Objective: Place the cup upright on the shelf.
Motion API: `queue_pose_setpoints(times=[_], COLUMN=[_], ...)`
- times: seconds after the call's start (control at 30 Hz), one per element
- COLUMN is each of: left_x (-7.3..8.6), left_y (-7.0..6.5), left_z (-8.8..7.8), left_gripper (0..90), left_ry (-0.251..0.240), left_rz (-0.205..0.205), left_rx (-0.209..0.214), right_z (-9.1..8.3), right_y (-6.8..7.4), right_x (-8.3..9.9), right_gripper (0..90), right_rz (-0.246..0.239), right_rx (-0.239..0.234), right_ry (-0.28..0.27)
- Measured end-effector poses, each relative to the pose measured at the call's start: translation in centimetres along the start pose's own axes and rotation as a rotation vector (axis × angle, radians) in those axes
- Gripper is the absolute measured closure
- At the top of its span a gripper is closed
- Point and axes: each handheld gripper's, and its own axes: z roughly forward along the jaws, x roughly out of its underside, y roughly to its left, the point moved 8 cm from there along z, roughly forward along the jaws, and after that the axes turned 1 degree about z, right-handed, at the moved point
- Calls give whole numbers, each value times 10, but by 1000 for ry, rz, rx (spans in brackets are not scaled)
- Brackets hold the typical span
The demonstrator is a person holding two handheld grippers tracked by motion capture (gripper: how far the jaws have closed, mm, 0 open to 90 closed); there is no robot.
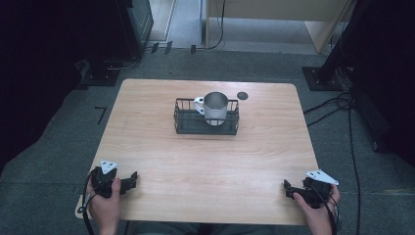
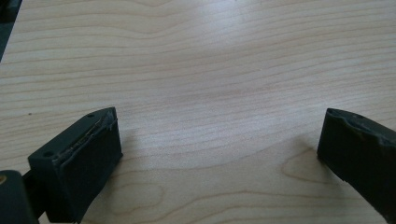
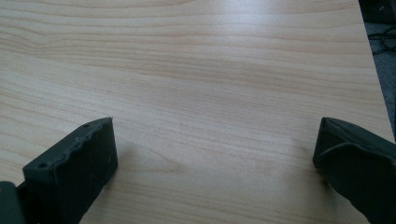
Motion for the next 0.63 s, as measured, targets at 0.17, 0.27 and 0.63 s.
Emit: queue_pose_setpoints(times=[0.17, 0.27, 0.63], left_x=[0, 0, 0], left_y=[0, 0, 0], left_z=[0, 0, 0], left_gripper=[0, 0, 0], left_ry=[-2, -2, -1], left_rz=[-2, -2, 0], left_rx=[0, 0, 0], right_z=[0, 0, 0], right_y=[0, 0, 0], right_x=[0, 0, 0], right_gripper=[0, 0, 0], right_rz=[0, 0, 4], right_rx=[0, 0, 4], right_ry=[1, 1, 0])
